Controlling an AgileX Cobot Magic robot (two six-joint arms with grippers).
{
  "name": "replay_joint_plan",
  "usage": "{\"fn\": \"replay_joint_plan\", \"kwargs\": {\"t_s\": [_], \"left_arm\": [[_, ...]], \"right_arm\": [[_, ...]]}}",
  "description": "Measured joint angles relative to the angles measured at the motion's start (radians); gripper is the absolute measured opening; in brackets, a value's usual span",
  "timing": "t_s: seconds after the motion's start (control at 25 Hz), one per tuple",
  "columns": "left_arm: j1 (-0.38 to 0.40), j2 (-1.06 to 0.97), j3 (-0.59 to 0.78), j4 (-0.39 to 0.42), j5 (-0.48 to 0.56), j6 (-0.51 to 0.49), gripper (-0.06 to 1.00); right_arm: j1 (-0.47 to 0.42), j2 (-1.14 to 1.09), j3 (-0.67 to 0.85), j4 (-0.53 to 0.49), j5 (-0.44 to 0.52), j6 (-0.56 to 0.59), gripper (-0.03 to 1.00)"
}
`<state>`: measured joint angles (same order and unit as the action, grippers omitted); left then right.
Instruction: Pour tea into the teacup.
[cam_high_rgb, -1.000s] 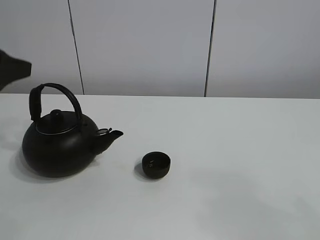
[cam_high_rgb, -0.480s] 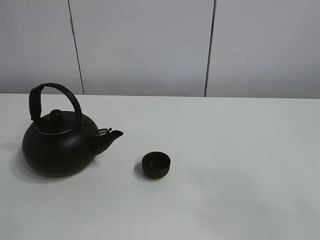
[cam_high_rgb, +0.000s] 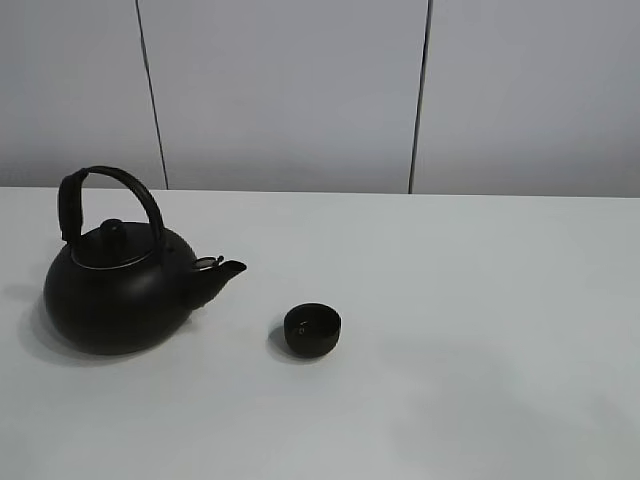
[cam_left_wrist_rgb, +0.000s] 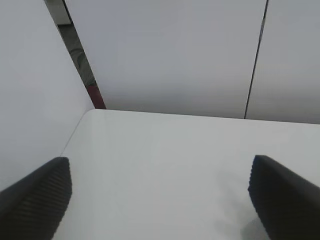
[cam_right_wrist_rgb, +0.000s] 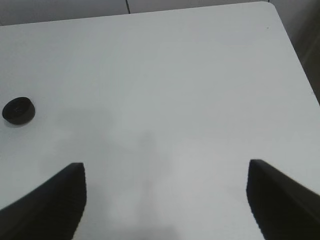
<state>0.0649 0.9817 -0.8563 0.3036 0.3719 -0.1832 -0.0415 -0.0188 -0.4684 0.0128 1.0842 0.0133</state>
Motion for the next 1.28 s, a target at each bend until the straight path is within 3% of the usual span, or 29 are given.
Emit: {"fn": "replay_joint_plan", "kwargs": {"t_s": [0.2,0.6,0.76,1.04,1.28], "left_arm": [[0.000,-0.222,0.070,-0.043,0.048,0.036,0.69],[-0.017,-0.683,0.142,-0.162,0.394,0.109,0.69],[-0.047,-0.842,0.169,-0.151,0.576,0.108,0.69],[-0.051,-0.999,0.181,-0.063,0.860,0.098,0.69],[-0.051,-0.999,0.208,-0.066,0.907,0.057,0.69]], "right_arm": [[0.000,0.000,0.000,0.000,0.000,0.000,0.60],[0.000,0.000,0.000,0.000,0.000,0.000,0.60],[0.000,0.000,0.000,0.000,0.000,0.000,0.60],[0.000,0.000,0.000,0.000,0.000,0.000,0.60],[0.000,0.000,0.000,0.000,0.000,0.000,0.60]]}}
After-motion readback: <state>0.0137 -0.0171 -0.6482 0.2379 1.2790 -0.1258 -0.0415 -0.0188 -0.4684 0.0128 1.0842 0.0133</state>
